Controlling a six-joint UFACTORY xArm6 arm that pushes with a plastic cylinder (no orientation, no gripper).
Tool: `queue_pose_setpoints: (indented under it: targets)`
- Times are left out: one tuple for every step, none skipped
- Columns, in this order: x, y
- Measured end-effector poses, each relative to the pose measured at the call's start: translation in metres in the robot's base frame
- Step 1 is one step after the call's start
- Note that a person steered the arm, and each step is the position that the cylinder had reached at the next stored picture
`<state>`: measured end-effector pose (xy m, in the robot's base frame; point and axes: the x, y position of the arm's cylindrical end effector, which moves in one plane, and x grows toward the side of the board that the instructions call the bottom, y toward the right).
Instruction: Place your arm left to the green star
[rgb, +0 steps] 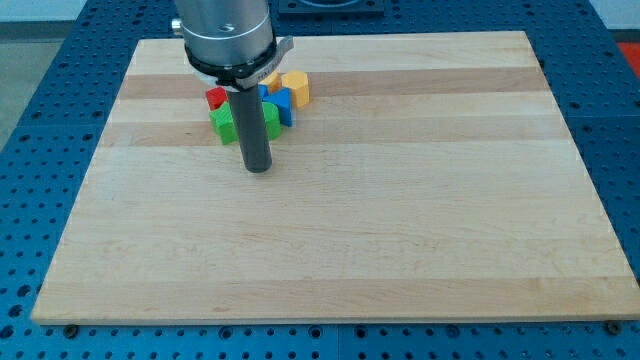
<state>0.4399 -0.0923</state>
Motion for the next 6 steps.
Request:
queue_pose_setpoints:
  targets:
    - [0.011, 0.005]
    - [0.071, -0.005]
    - [0.094, -0.066]
    - [0.085, -0.147]
    - [0.034, -0.179]
    - [-0.021, -0.171]
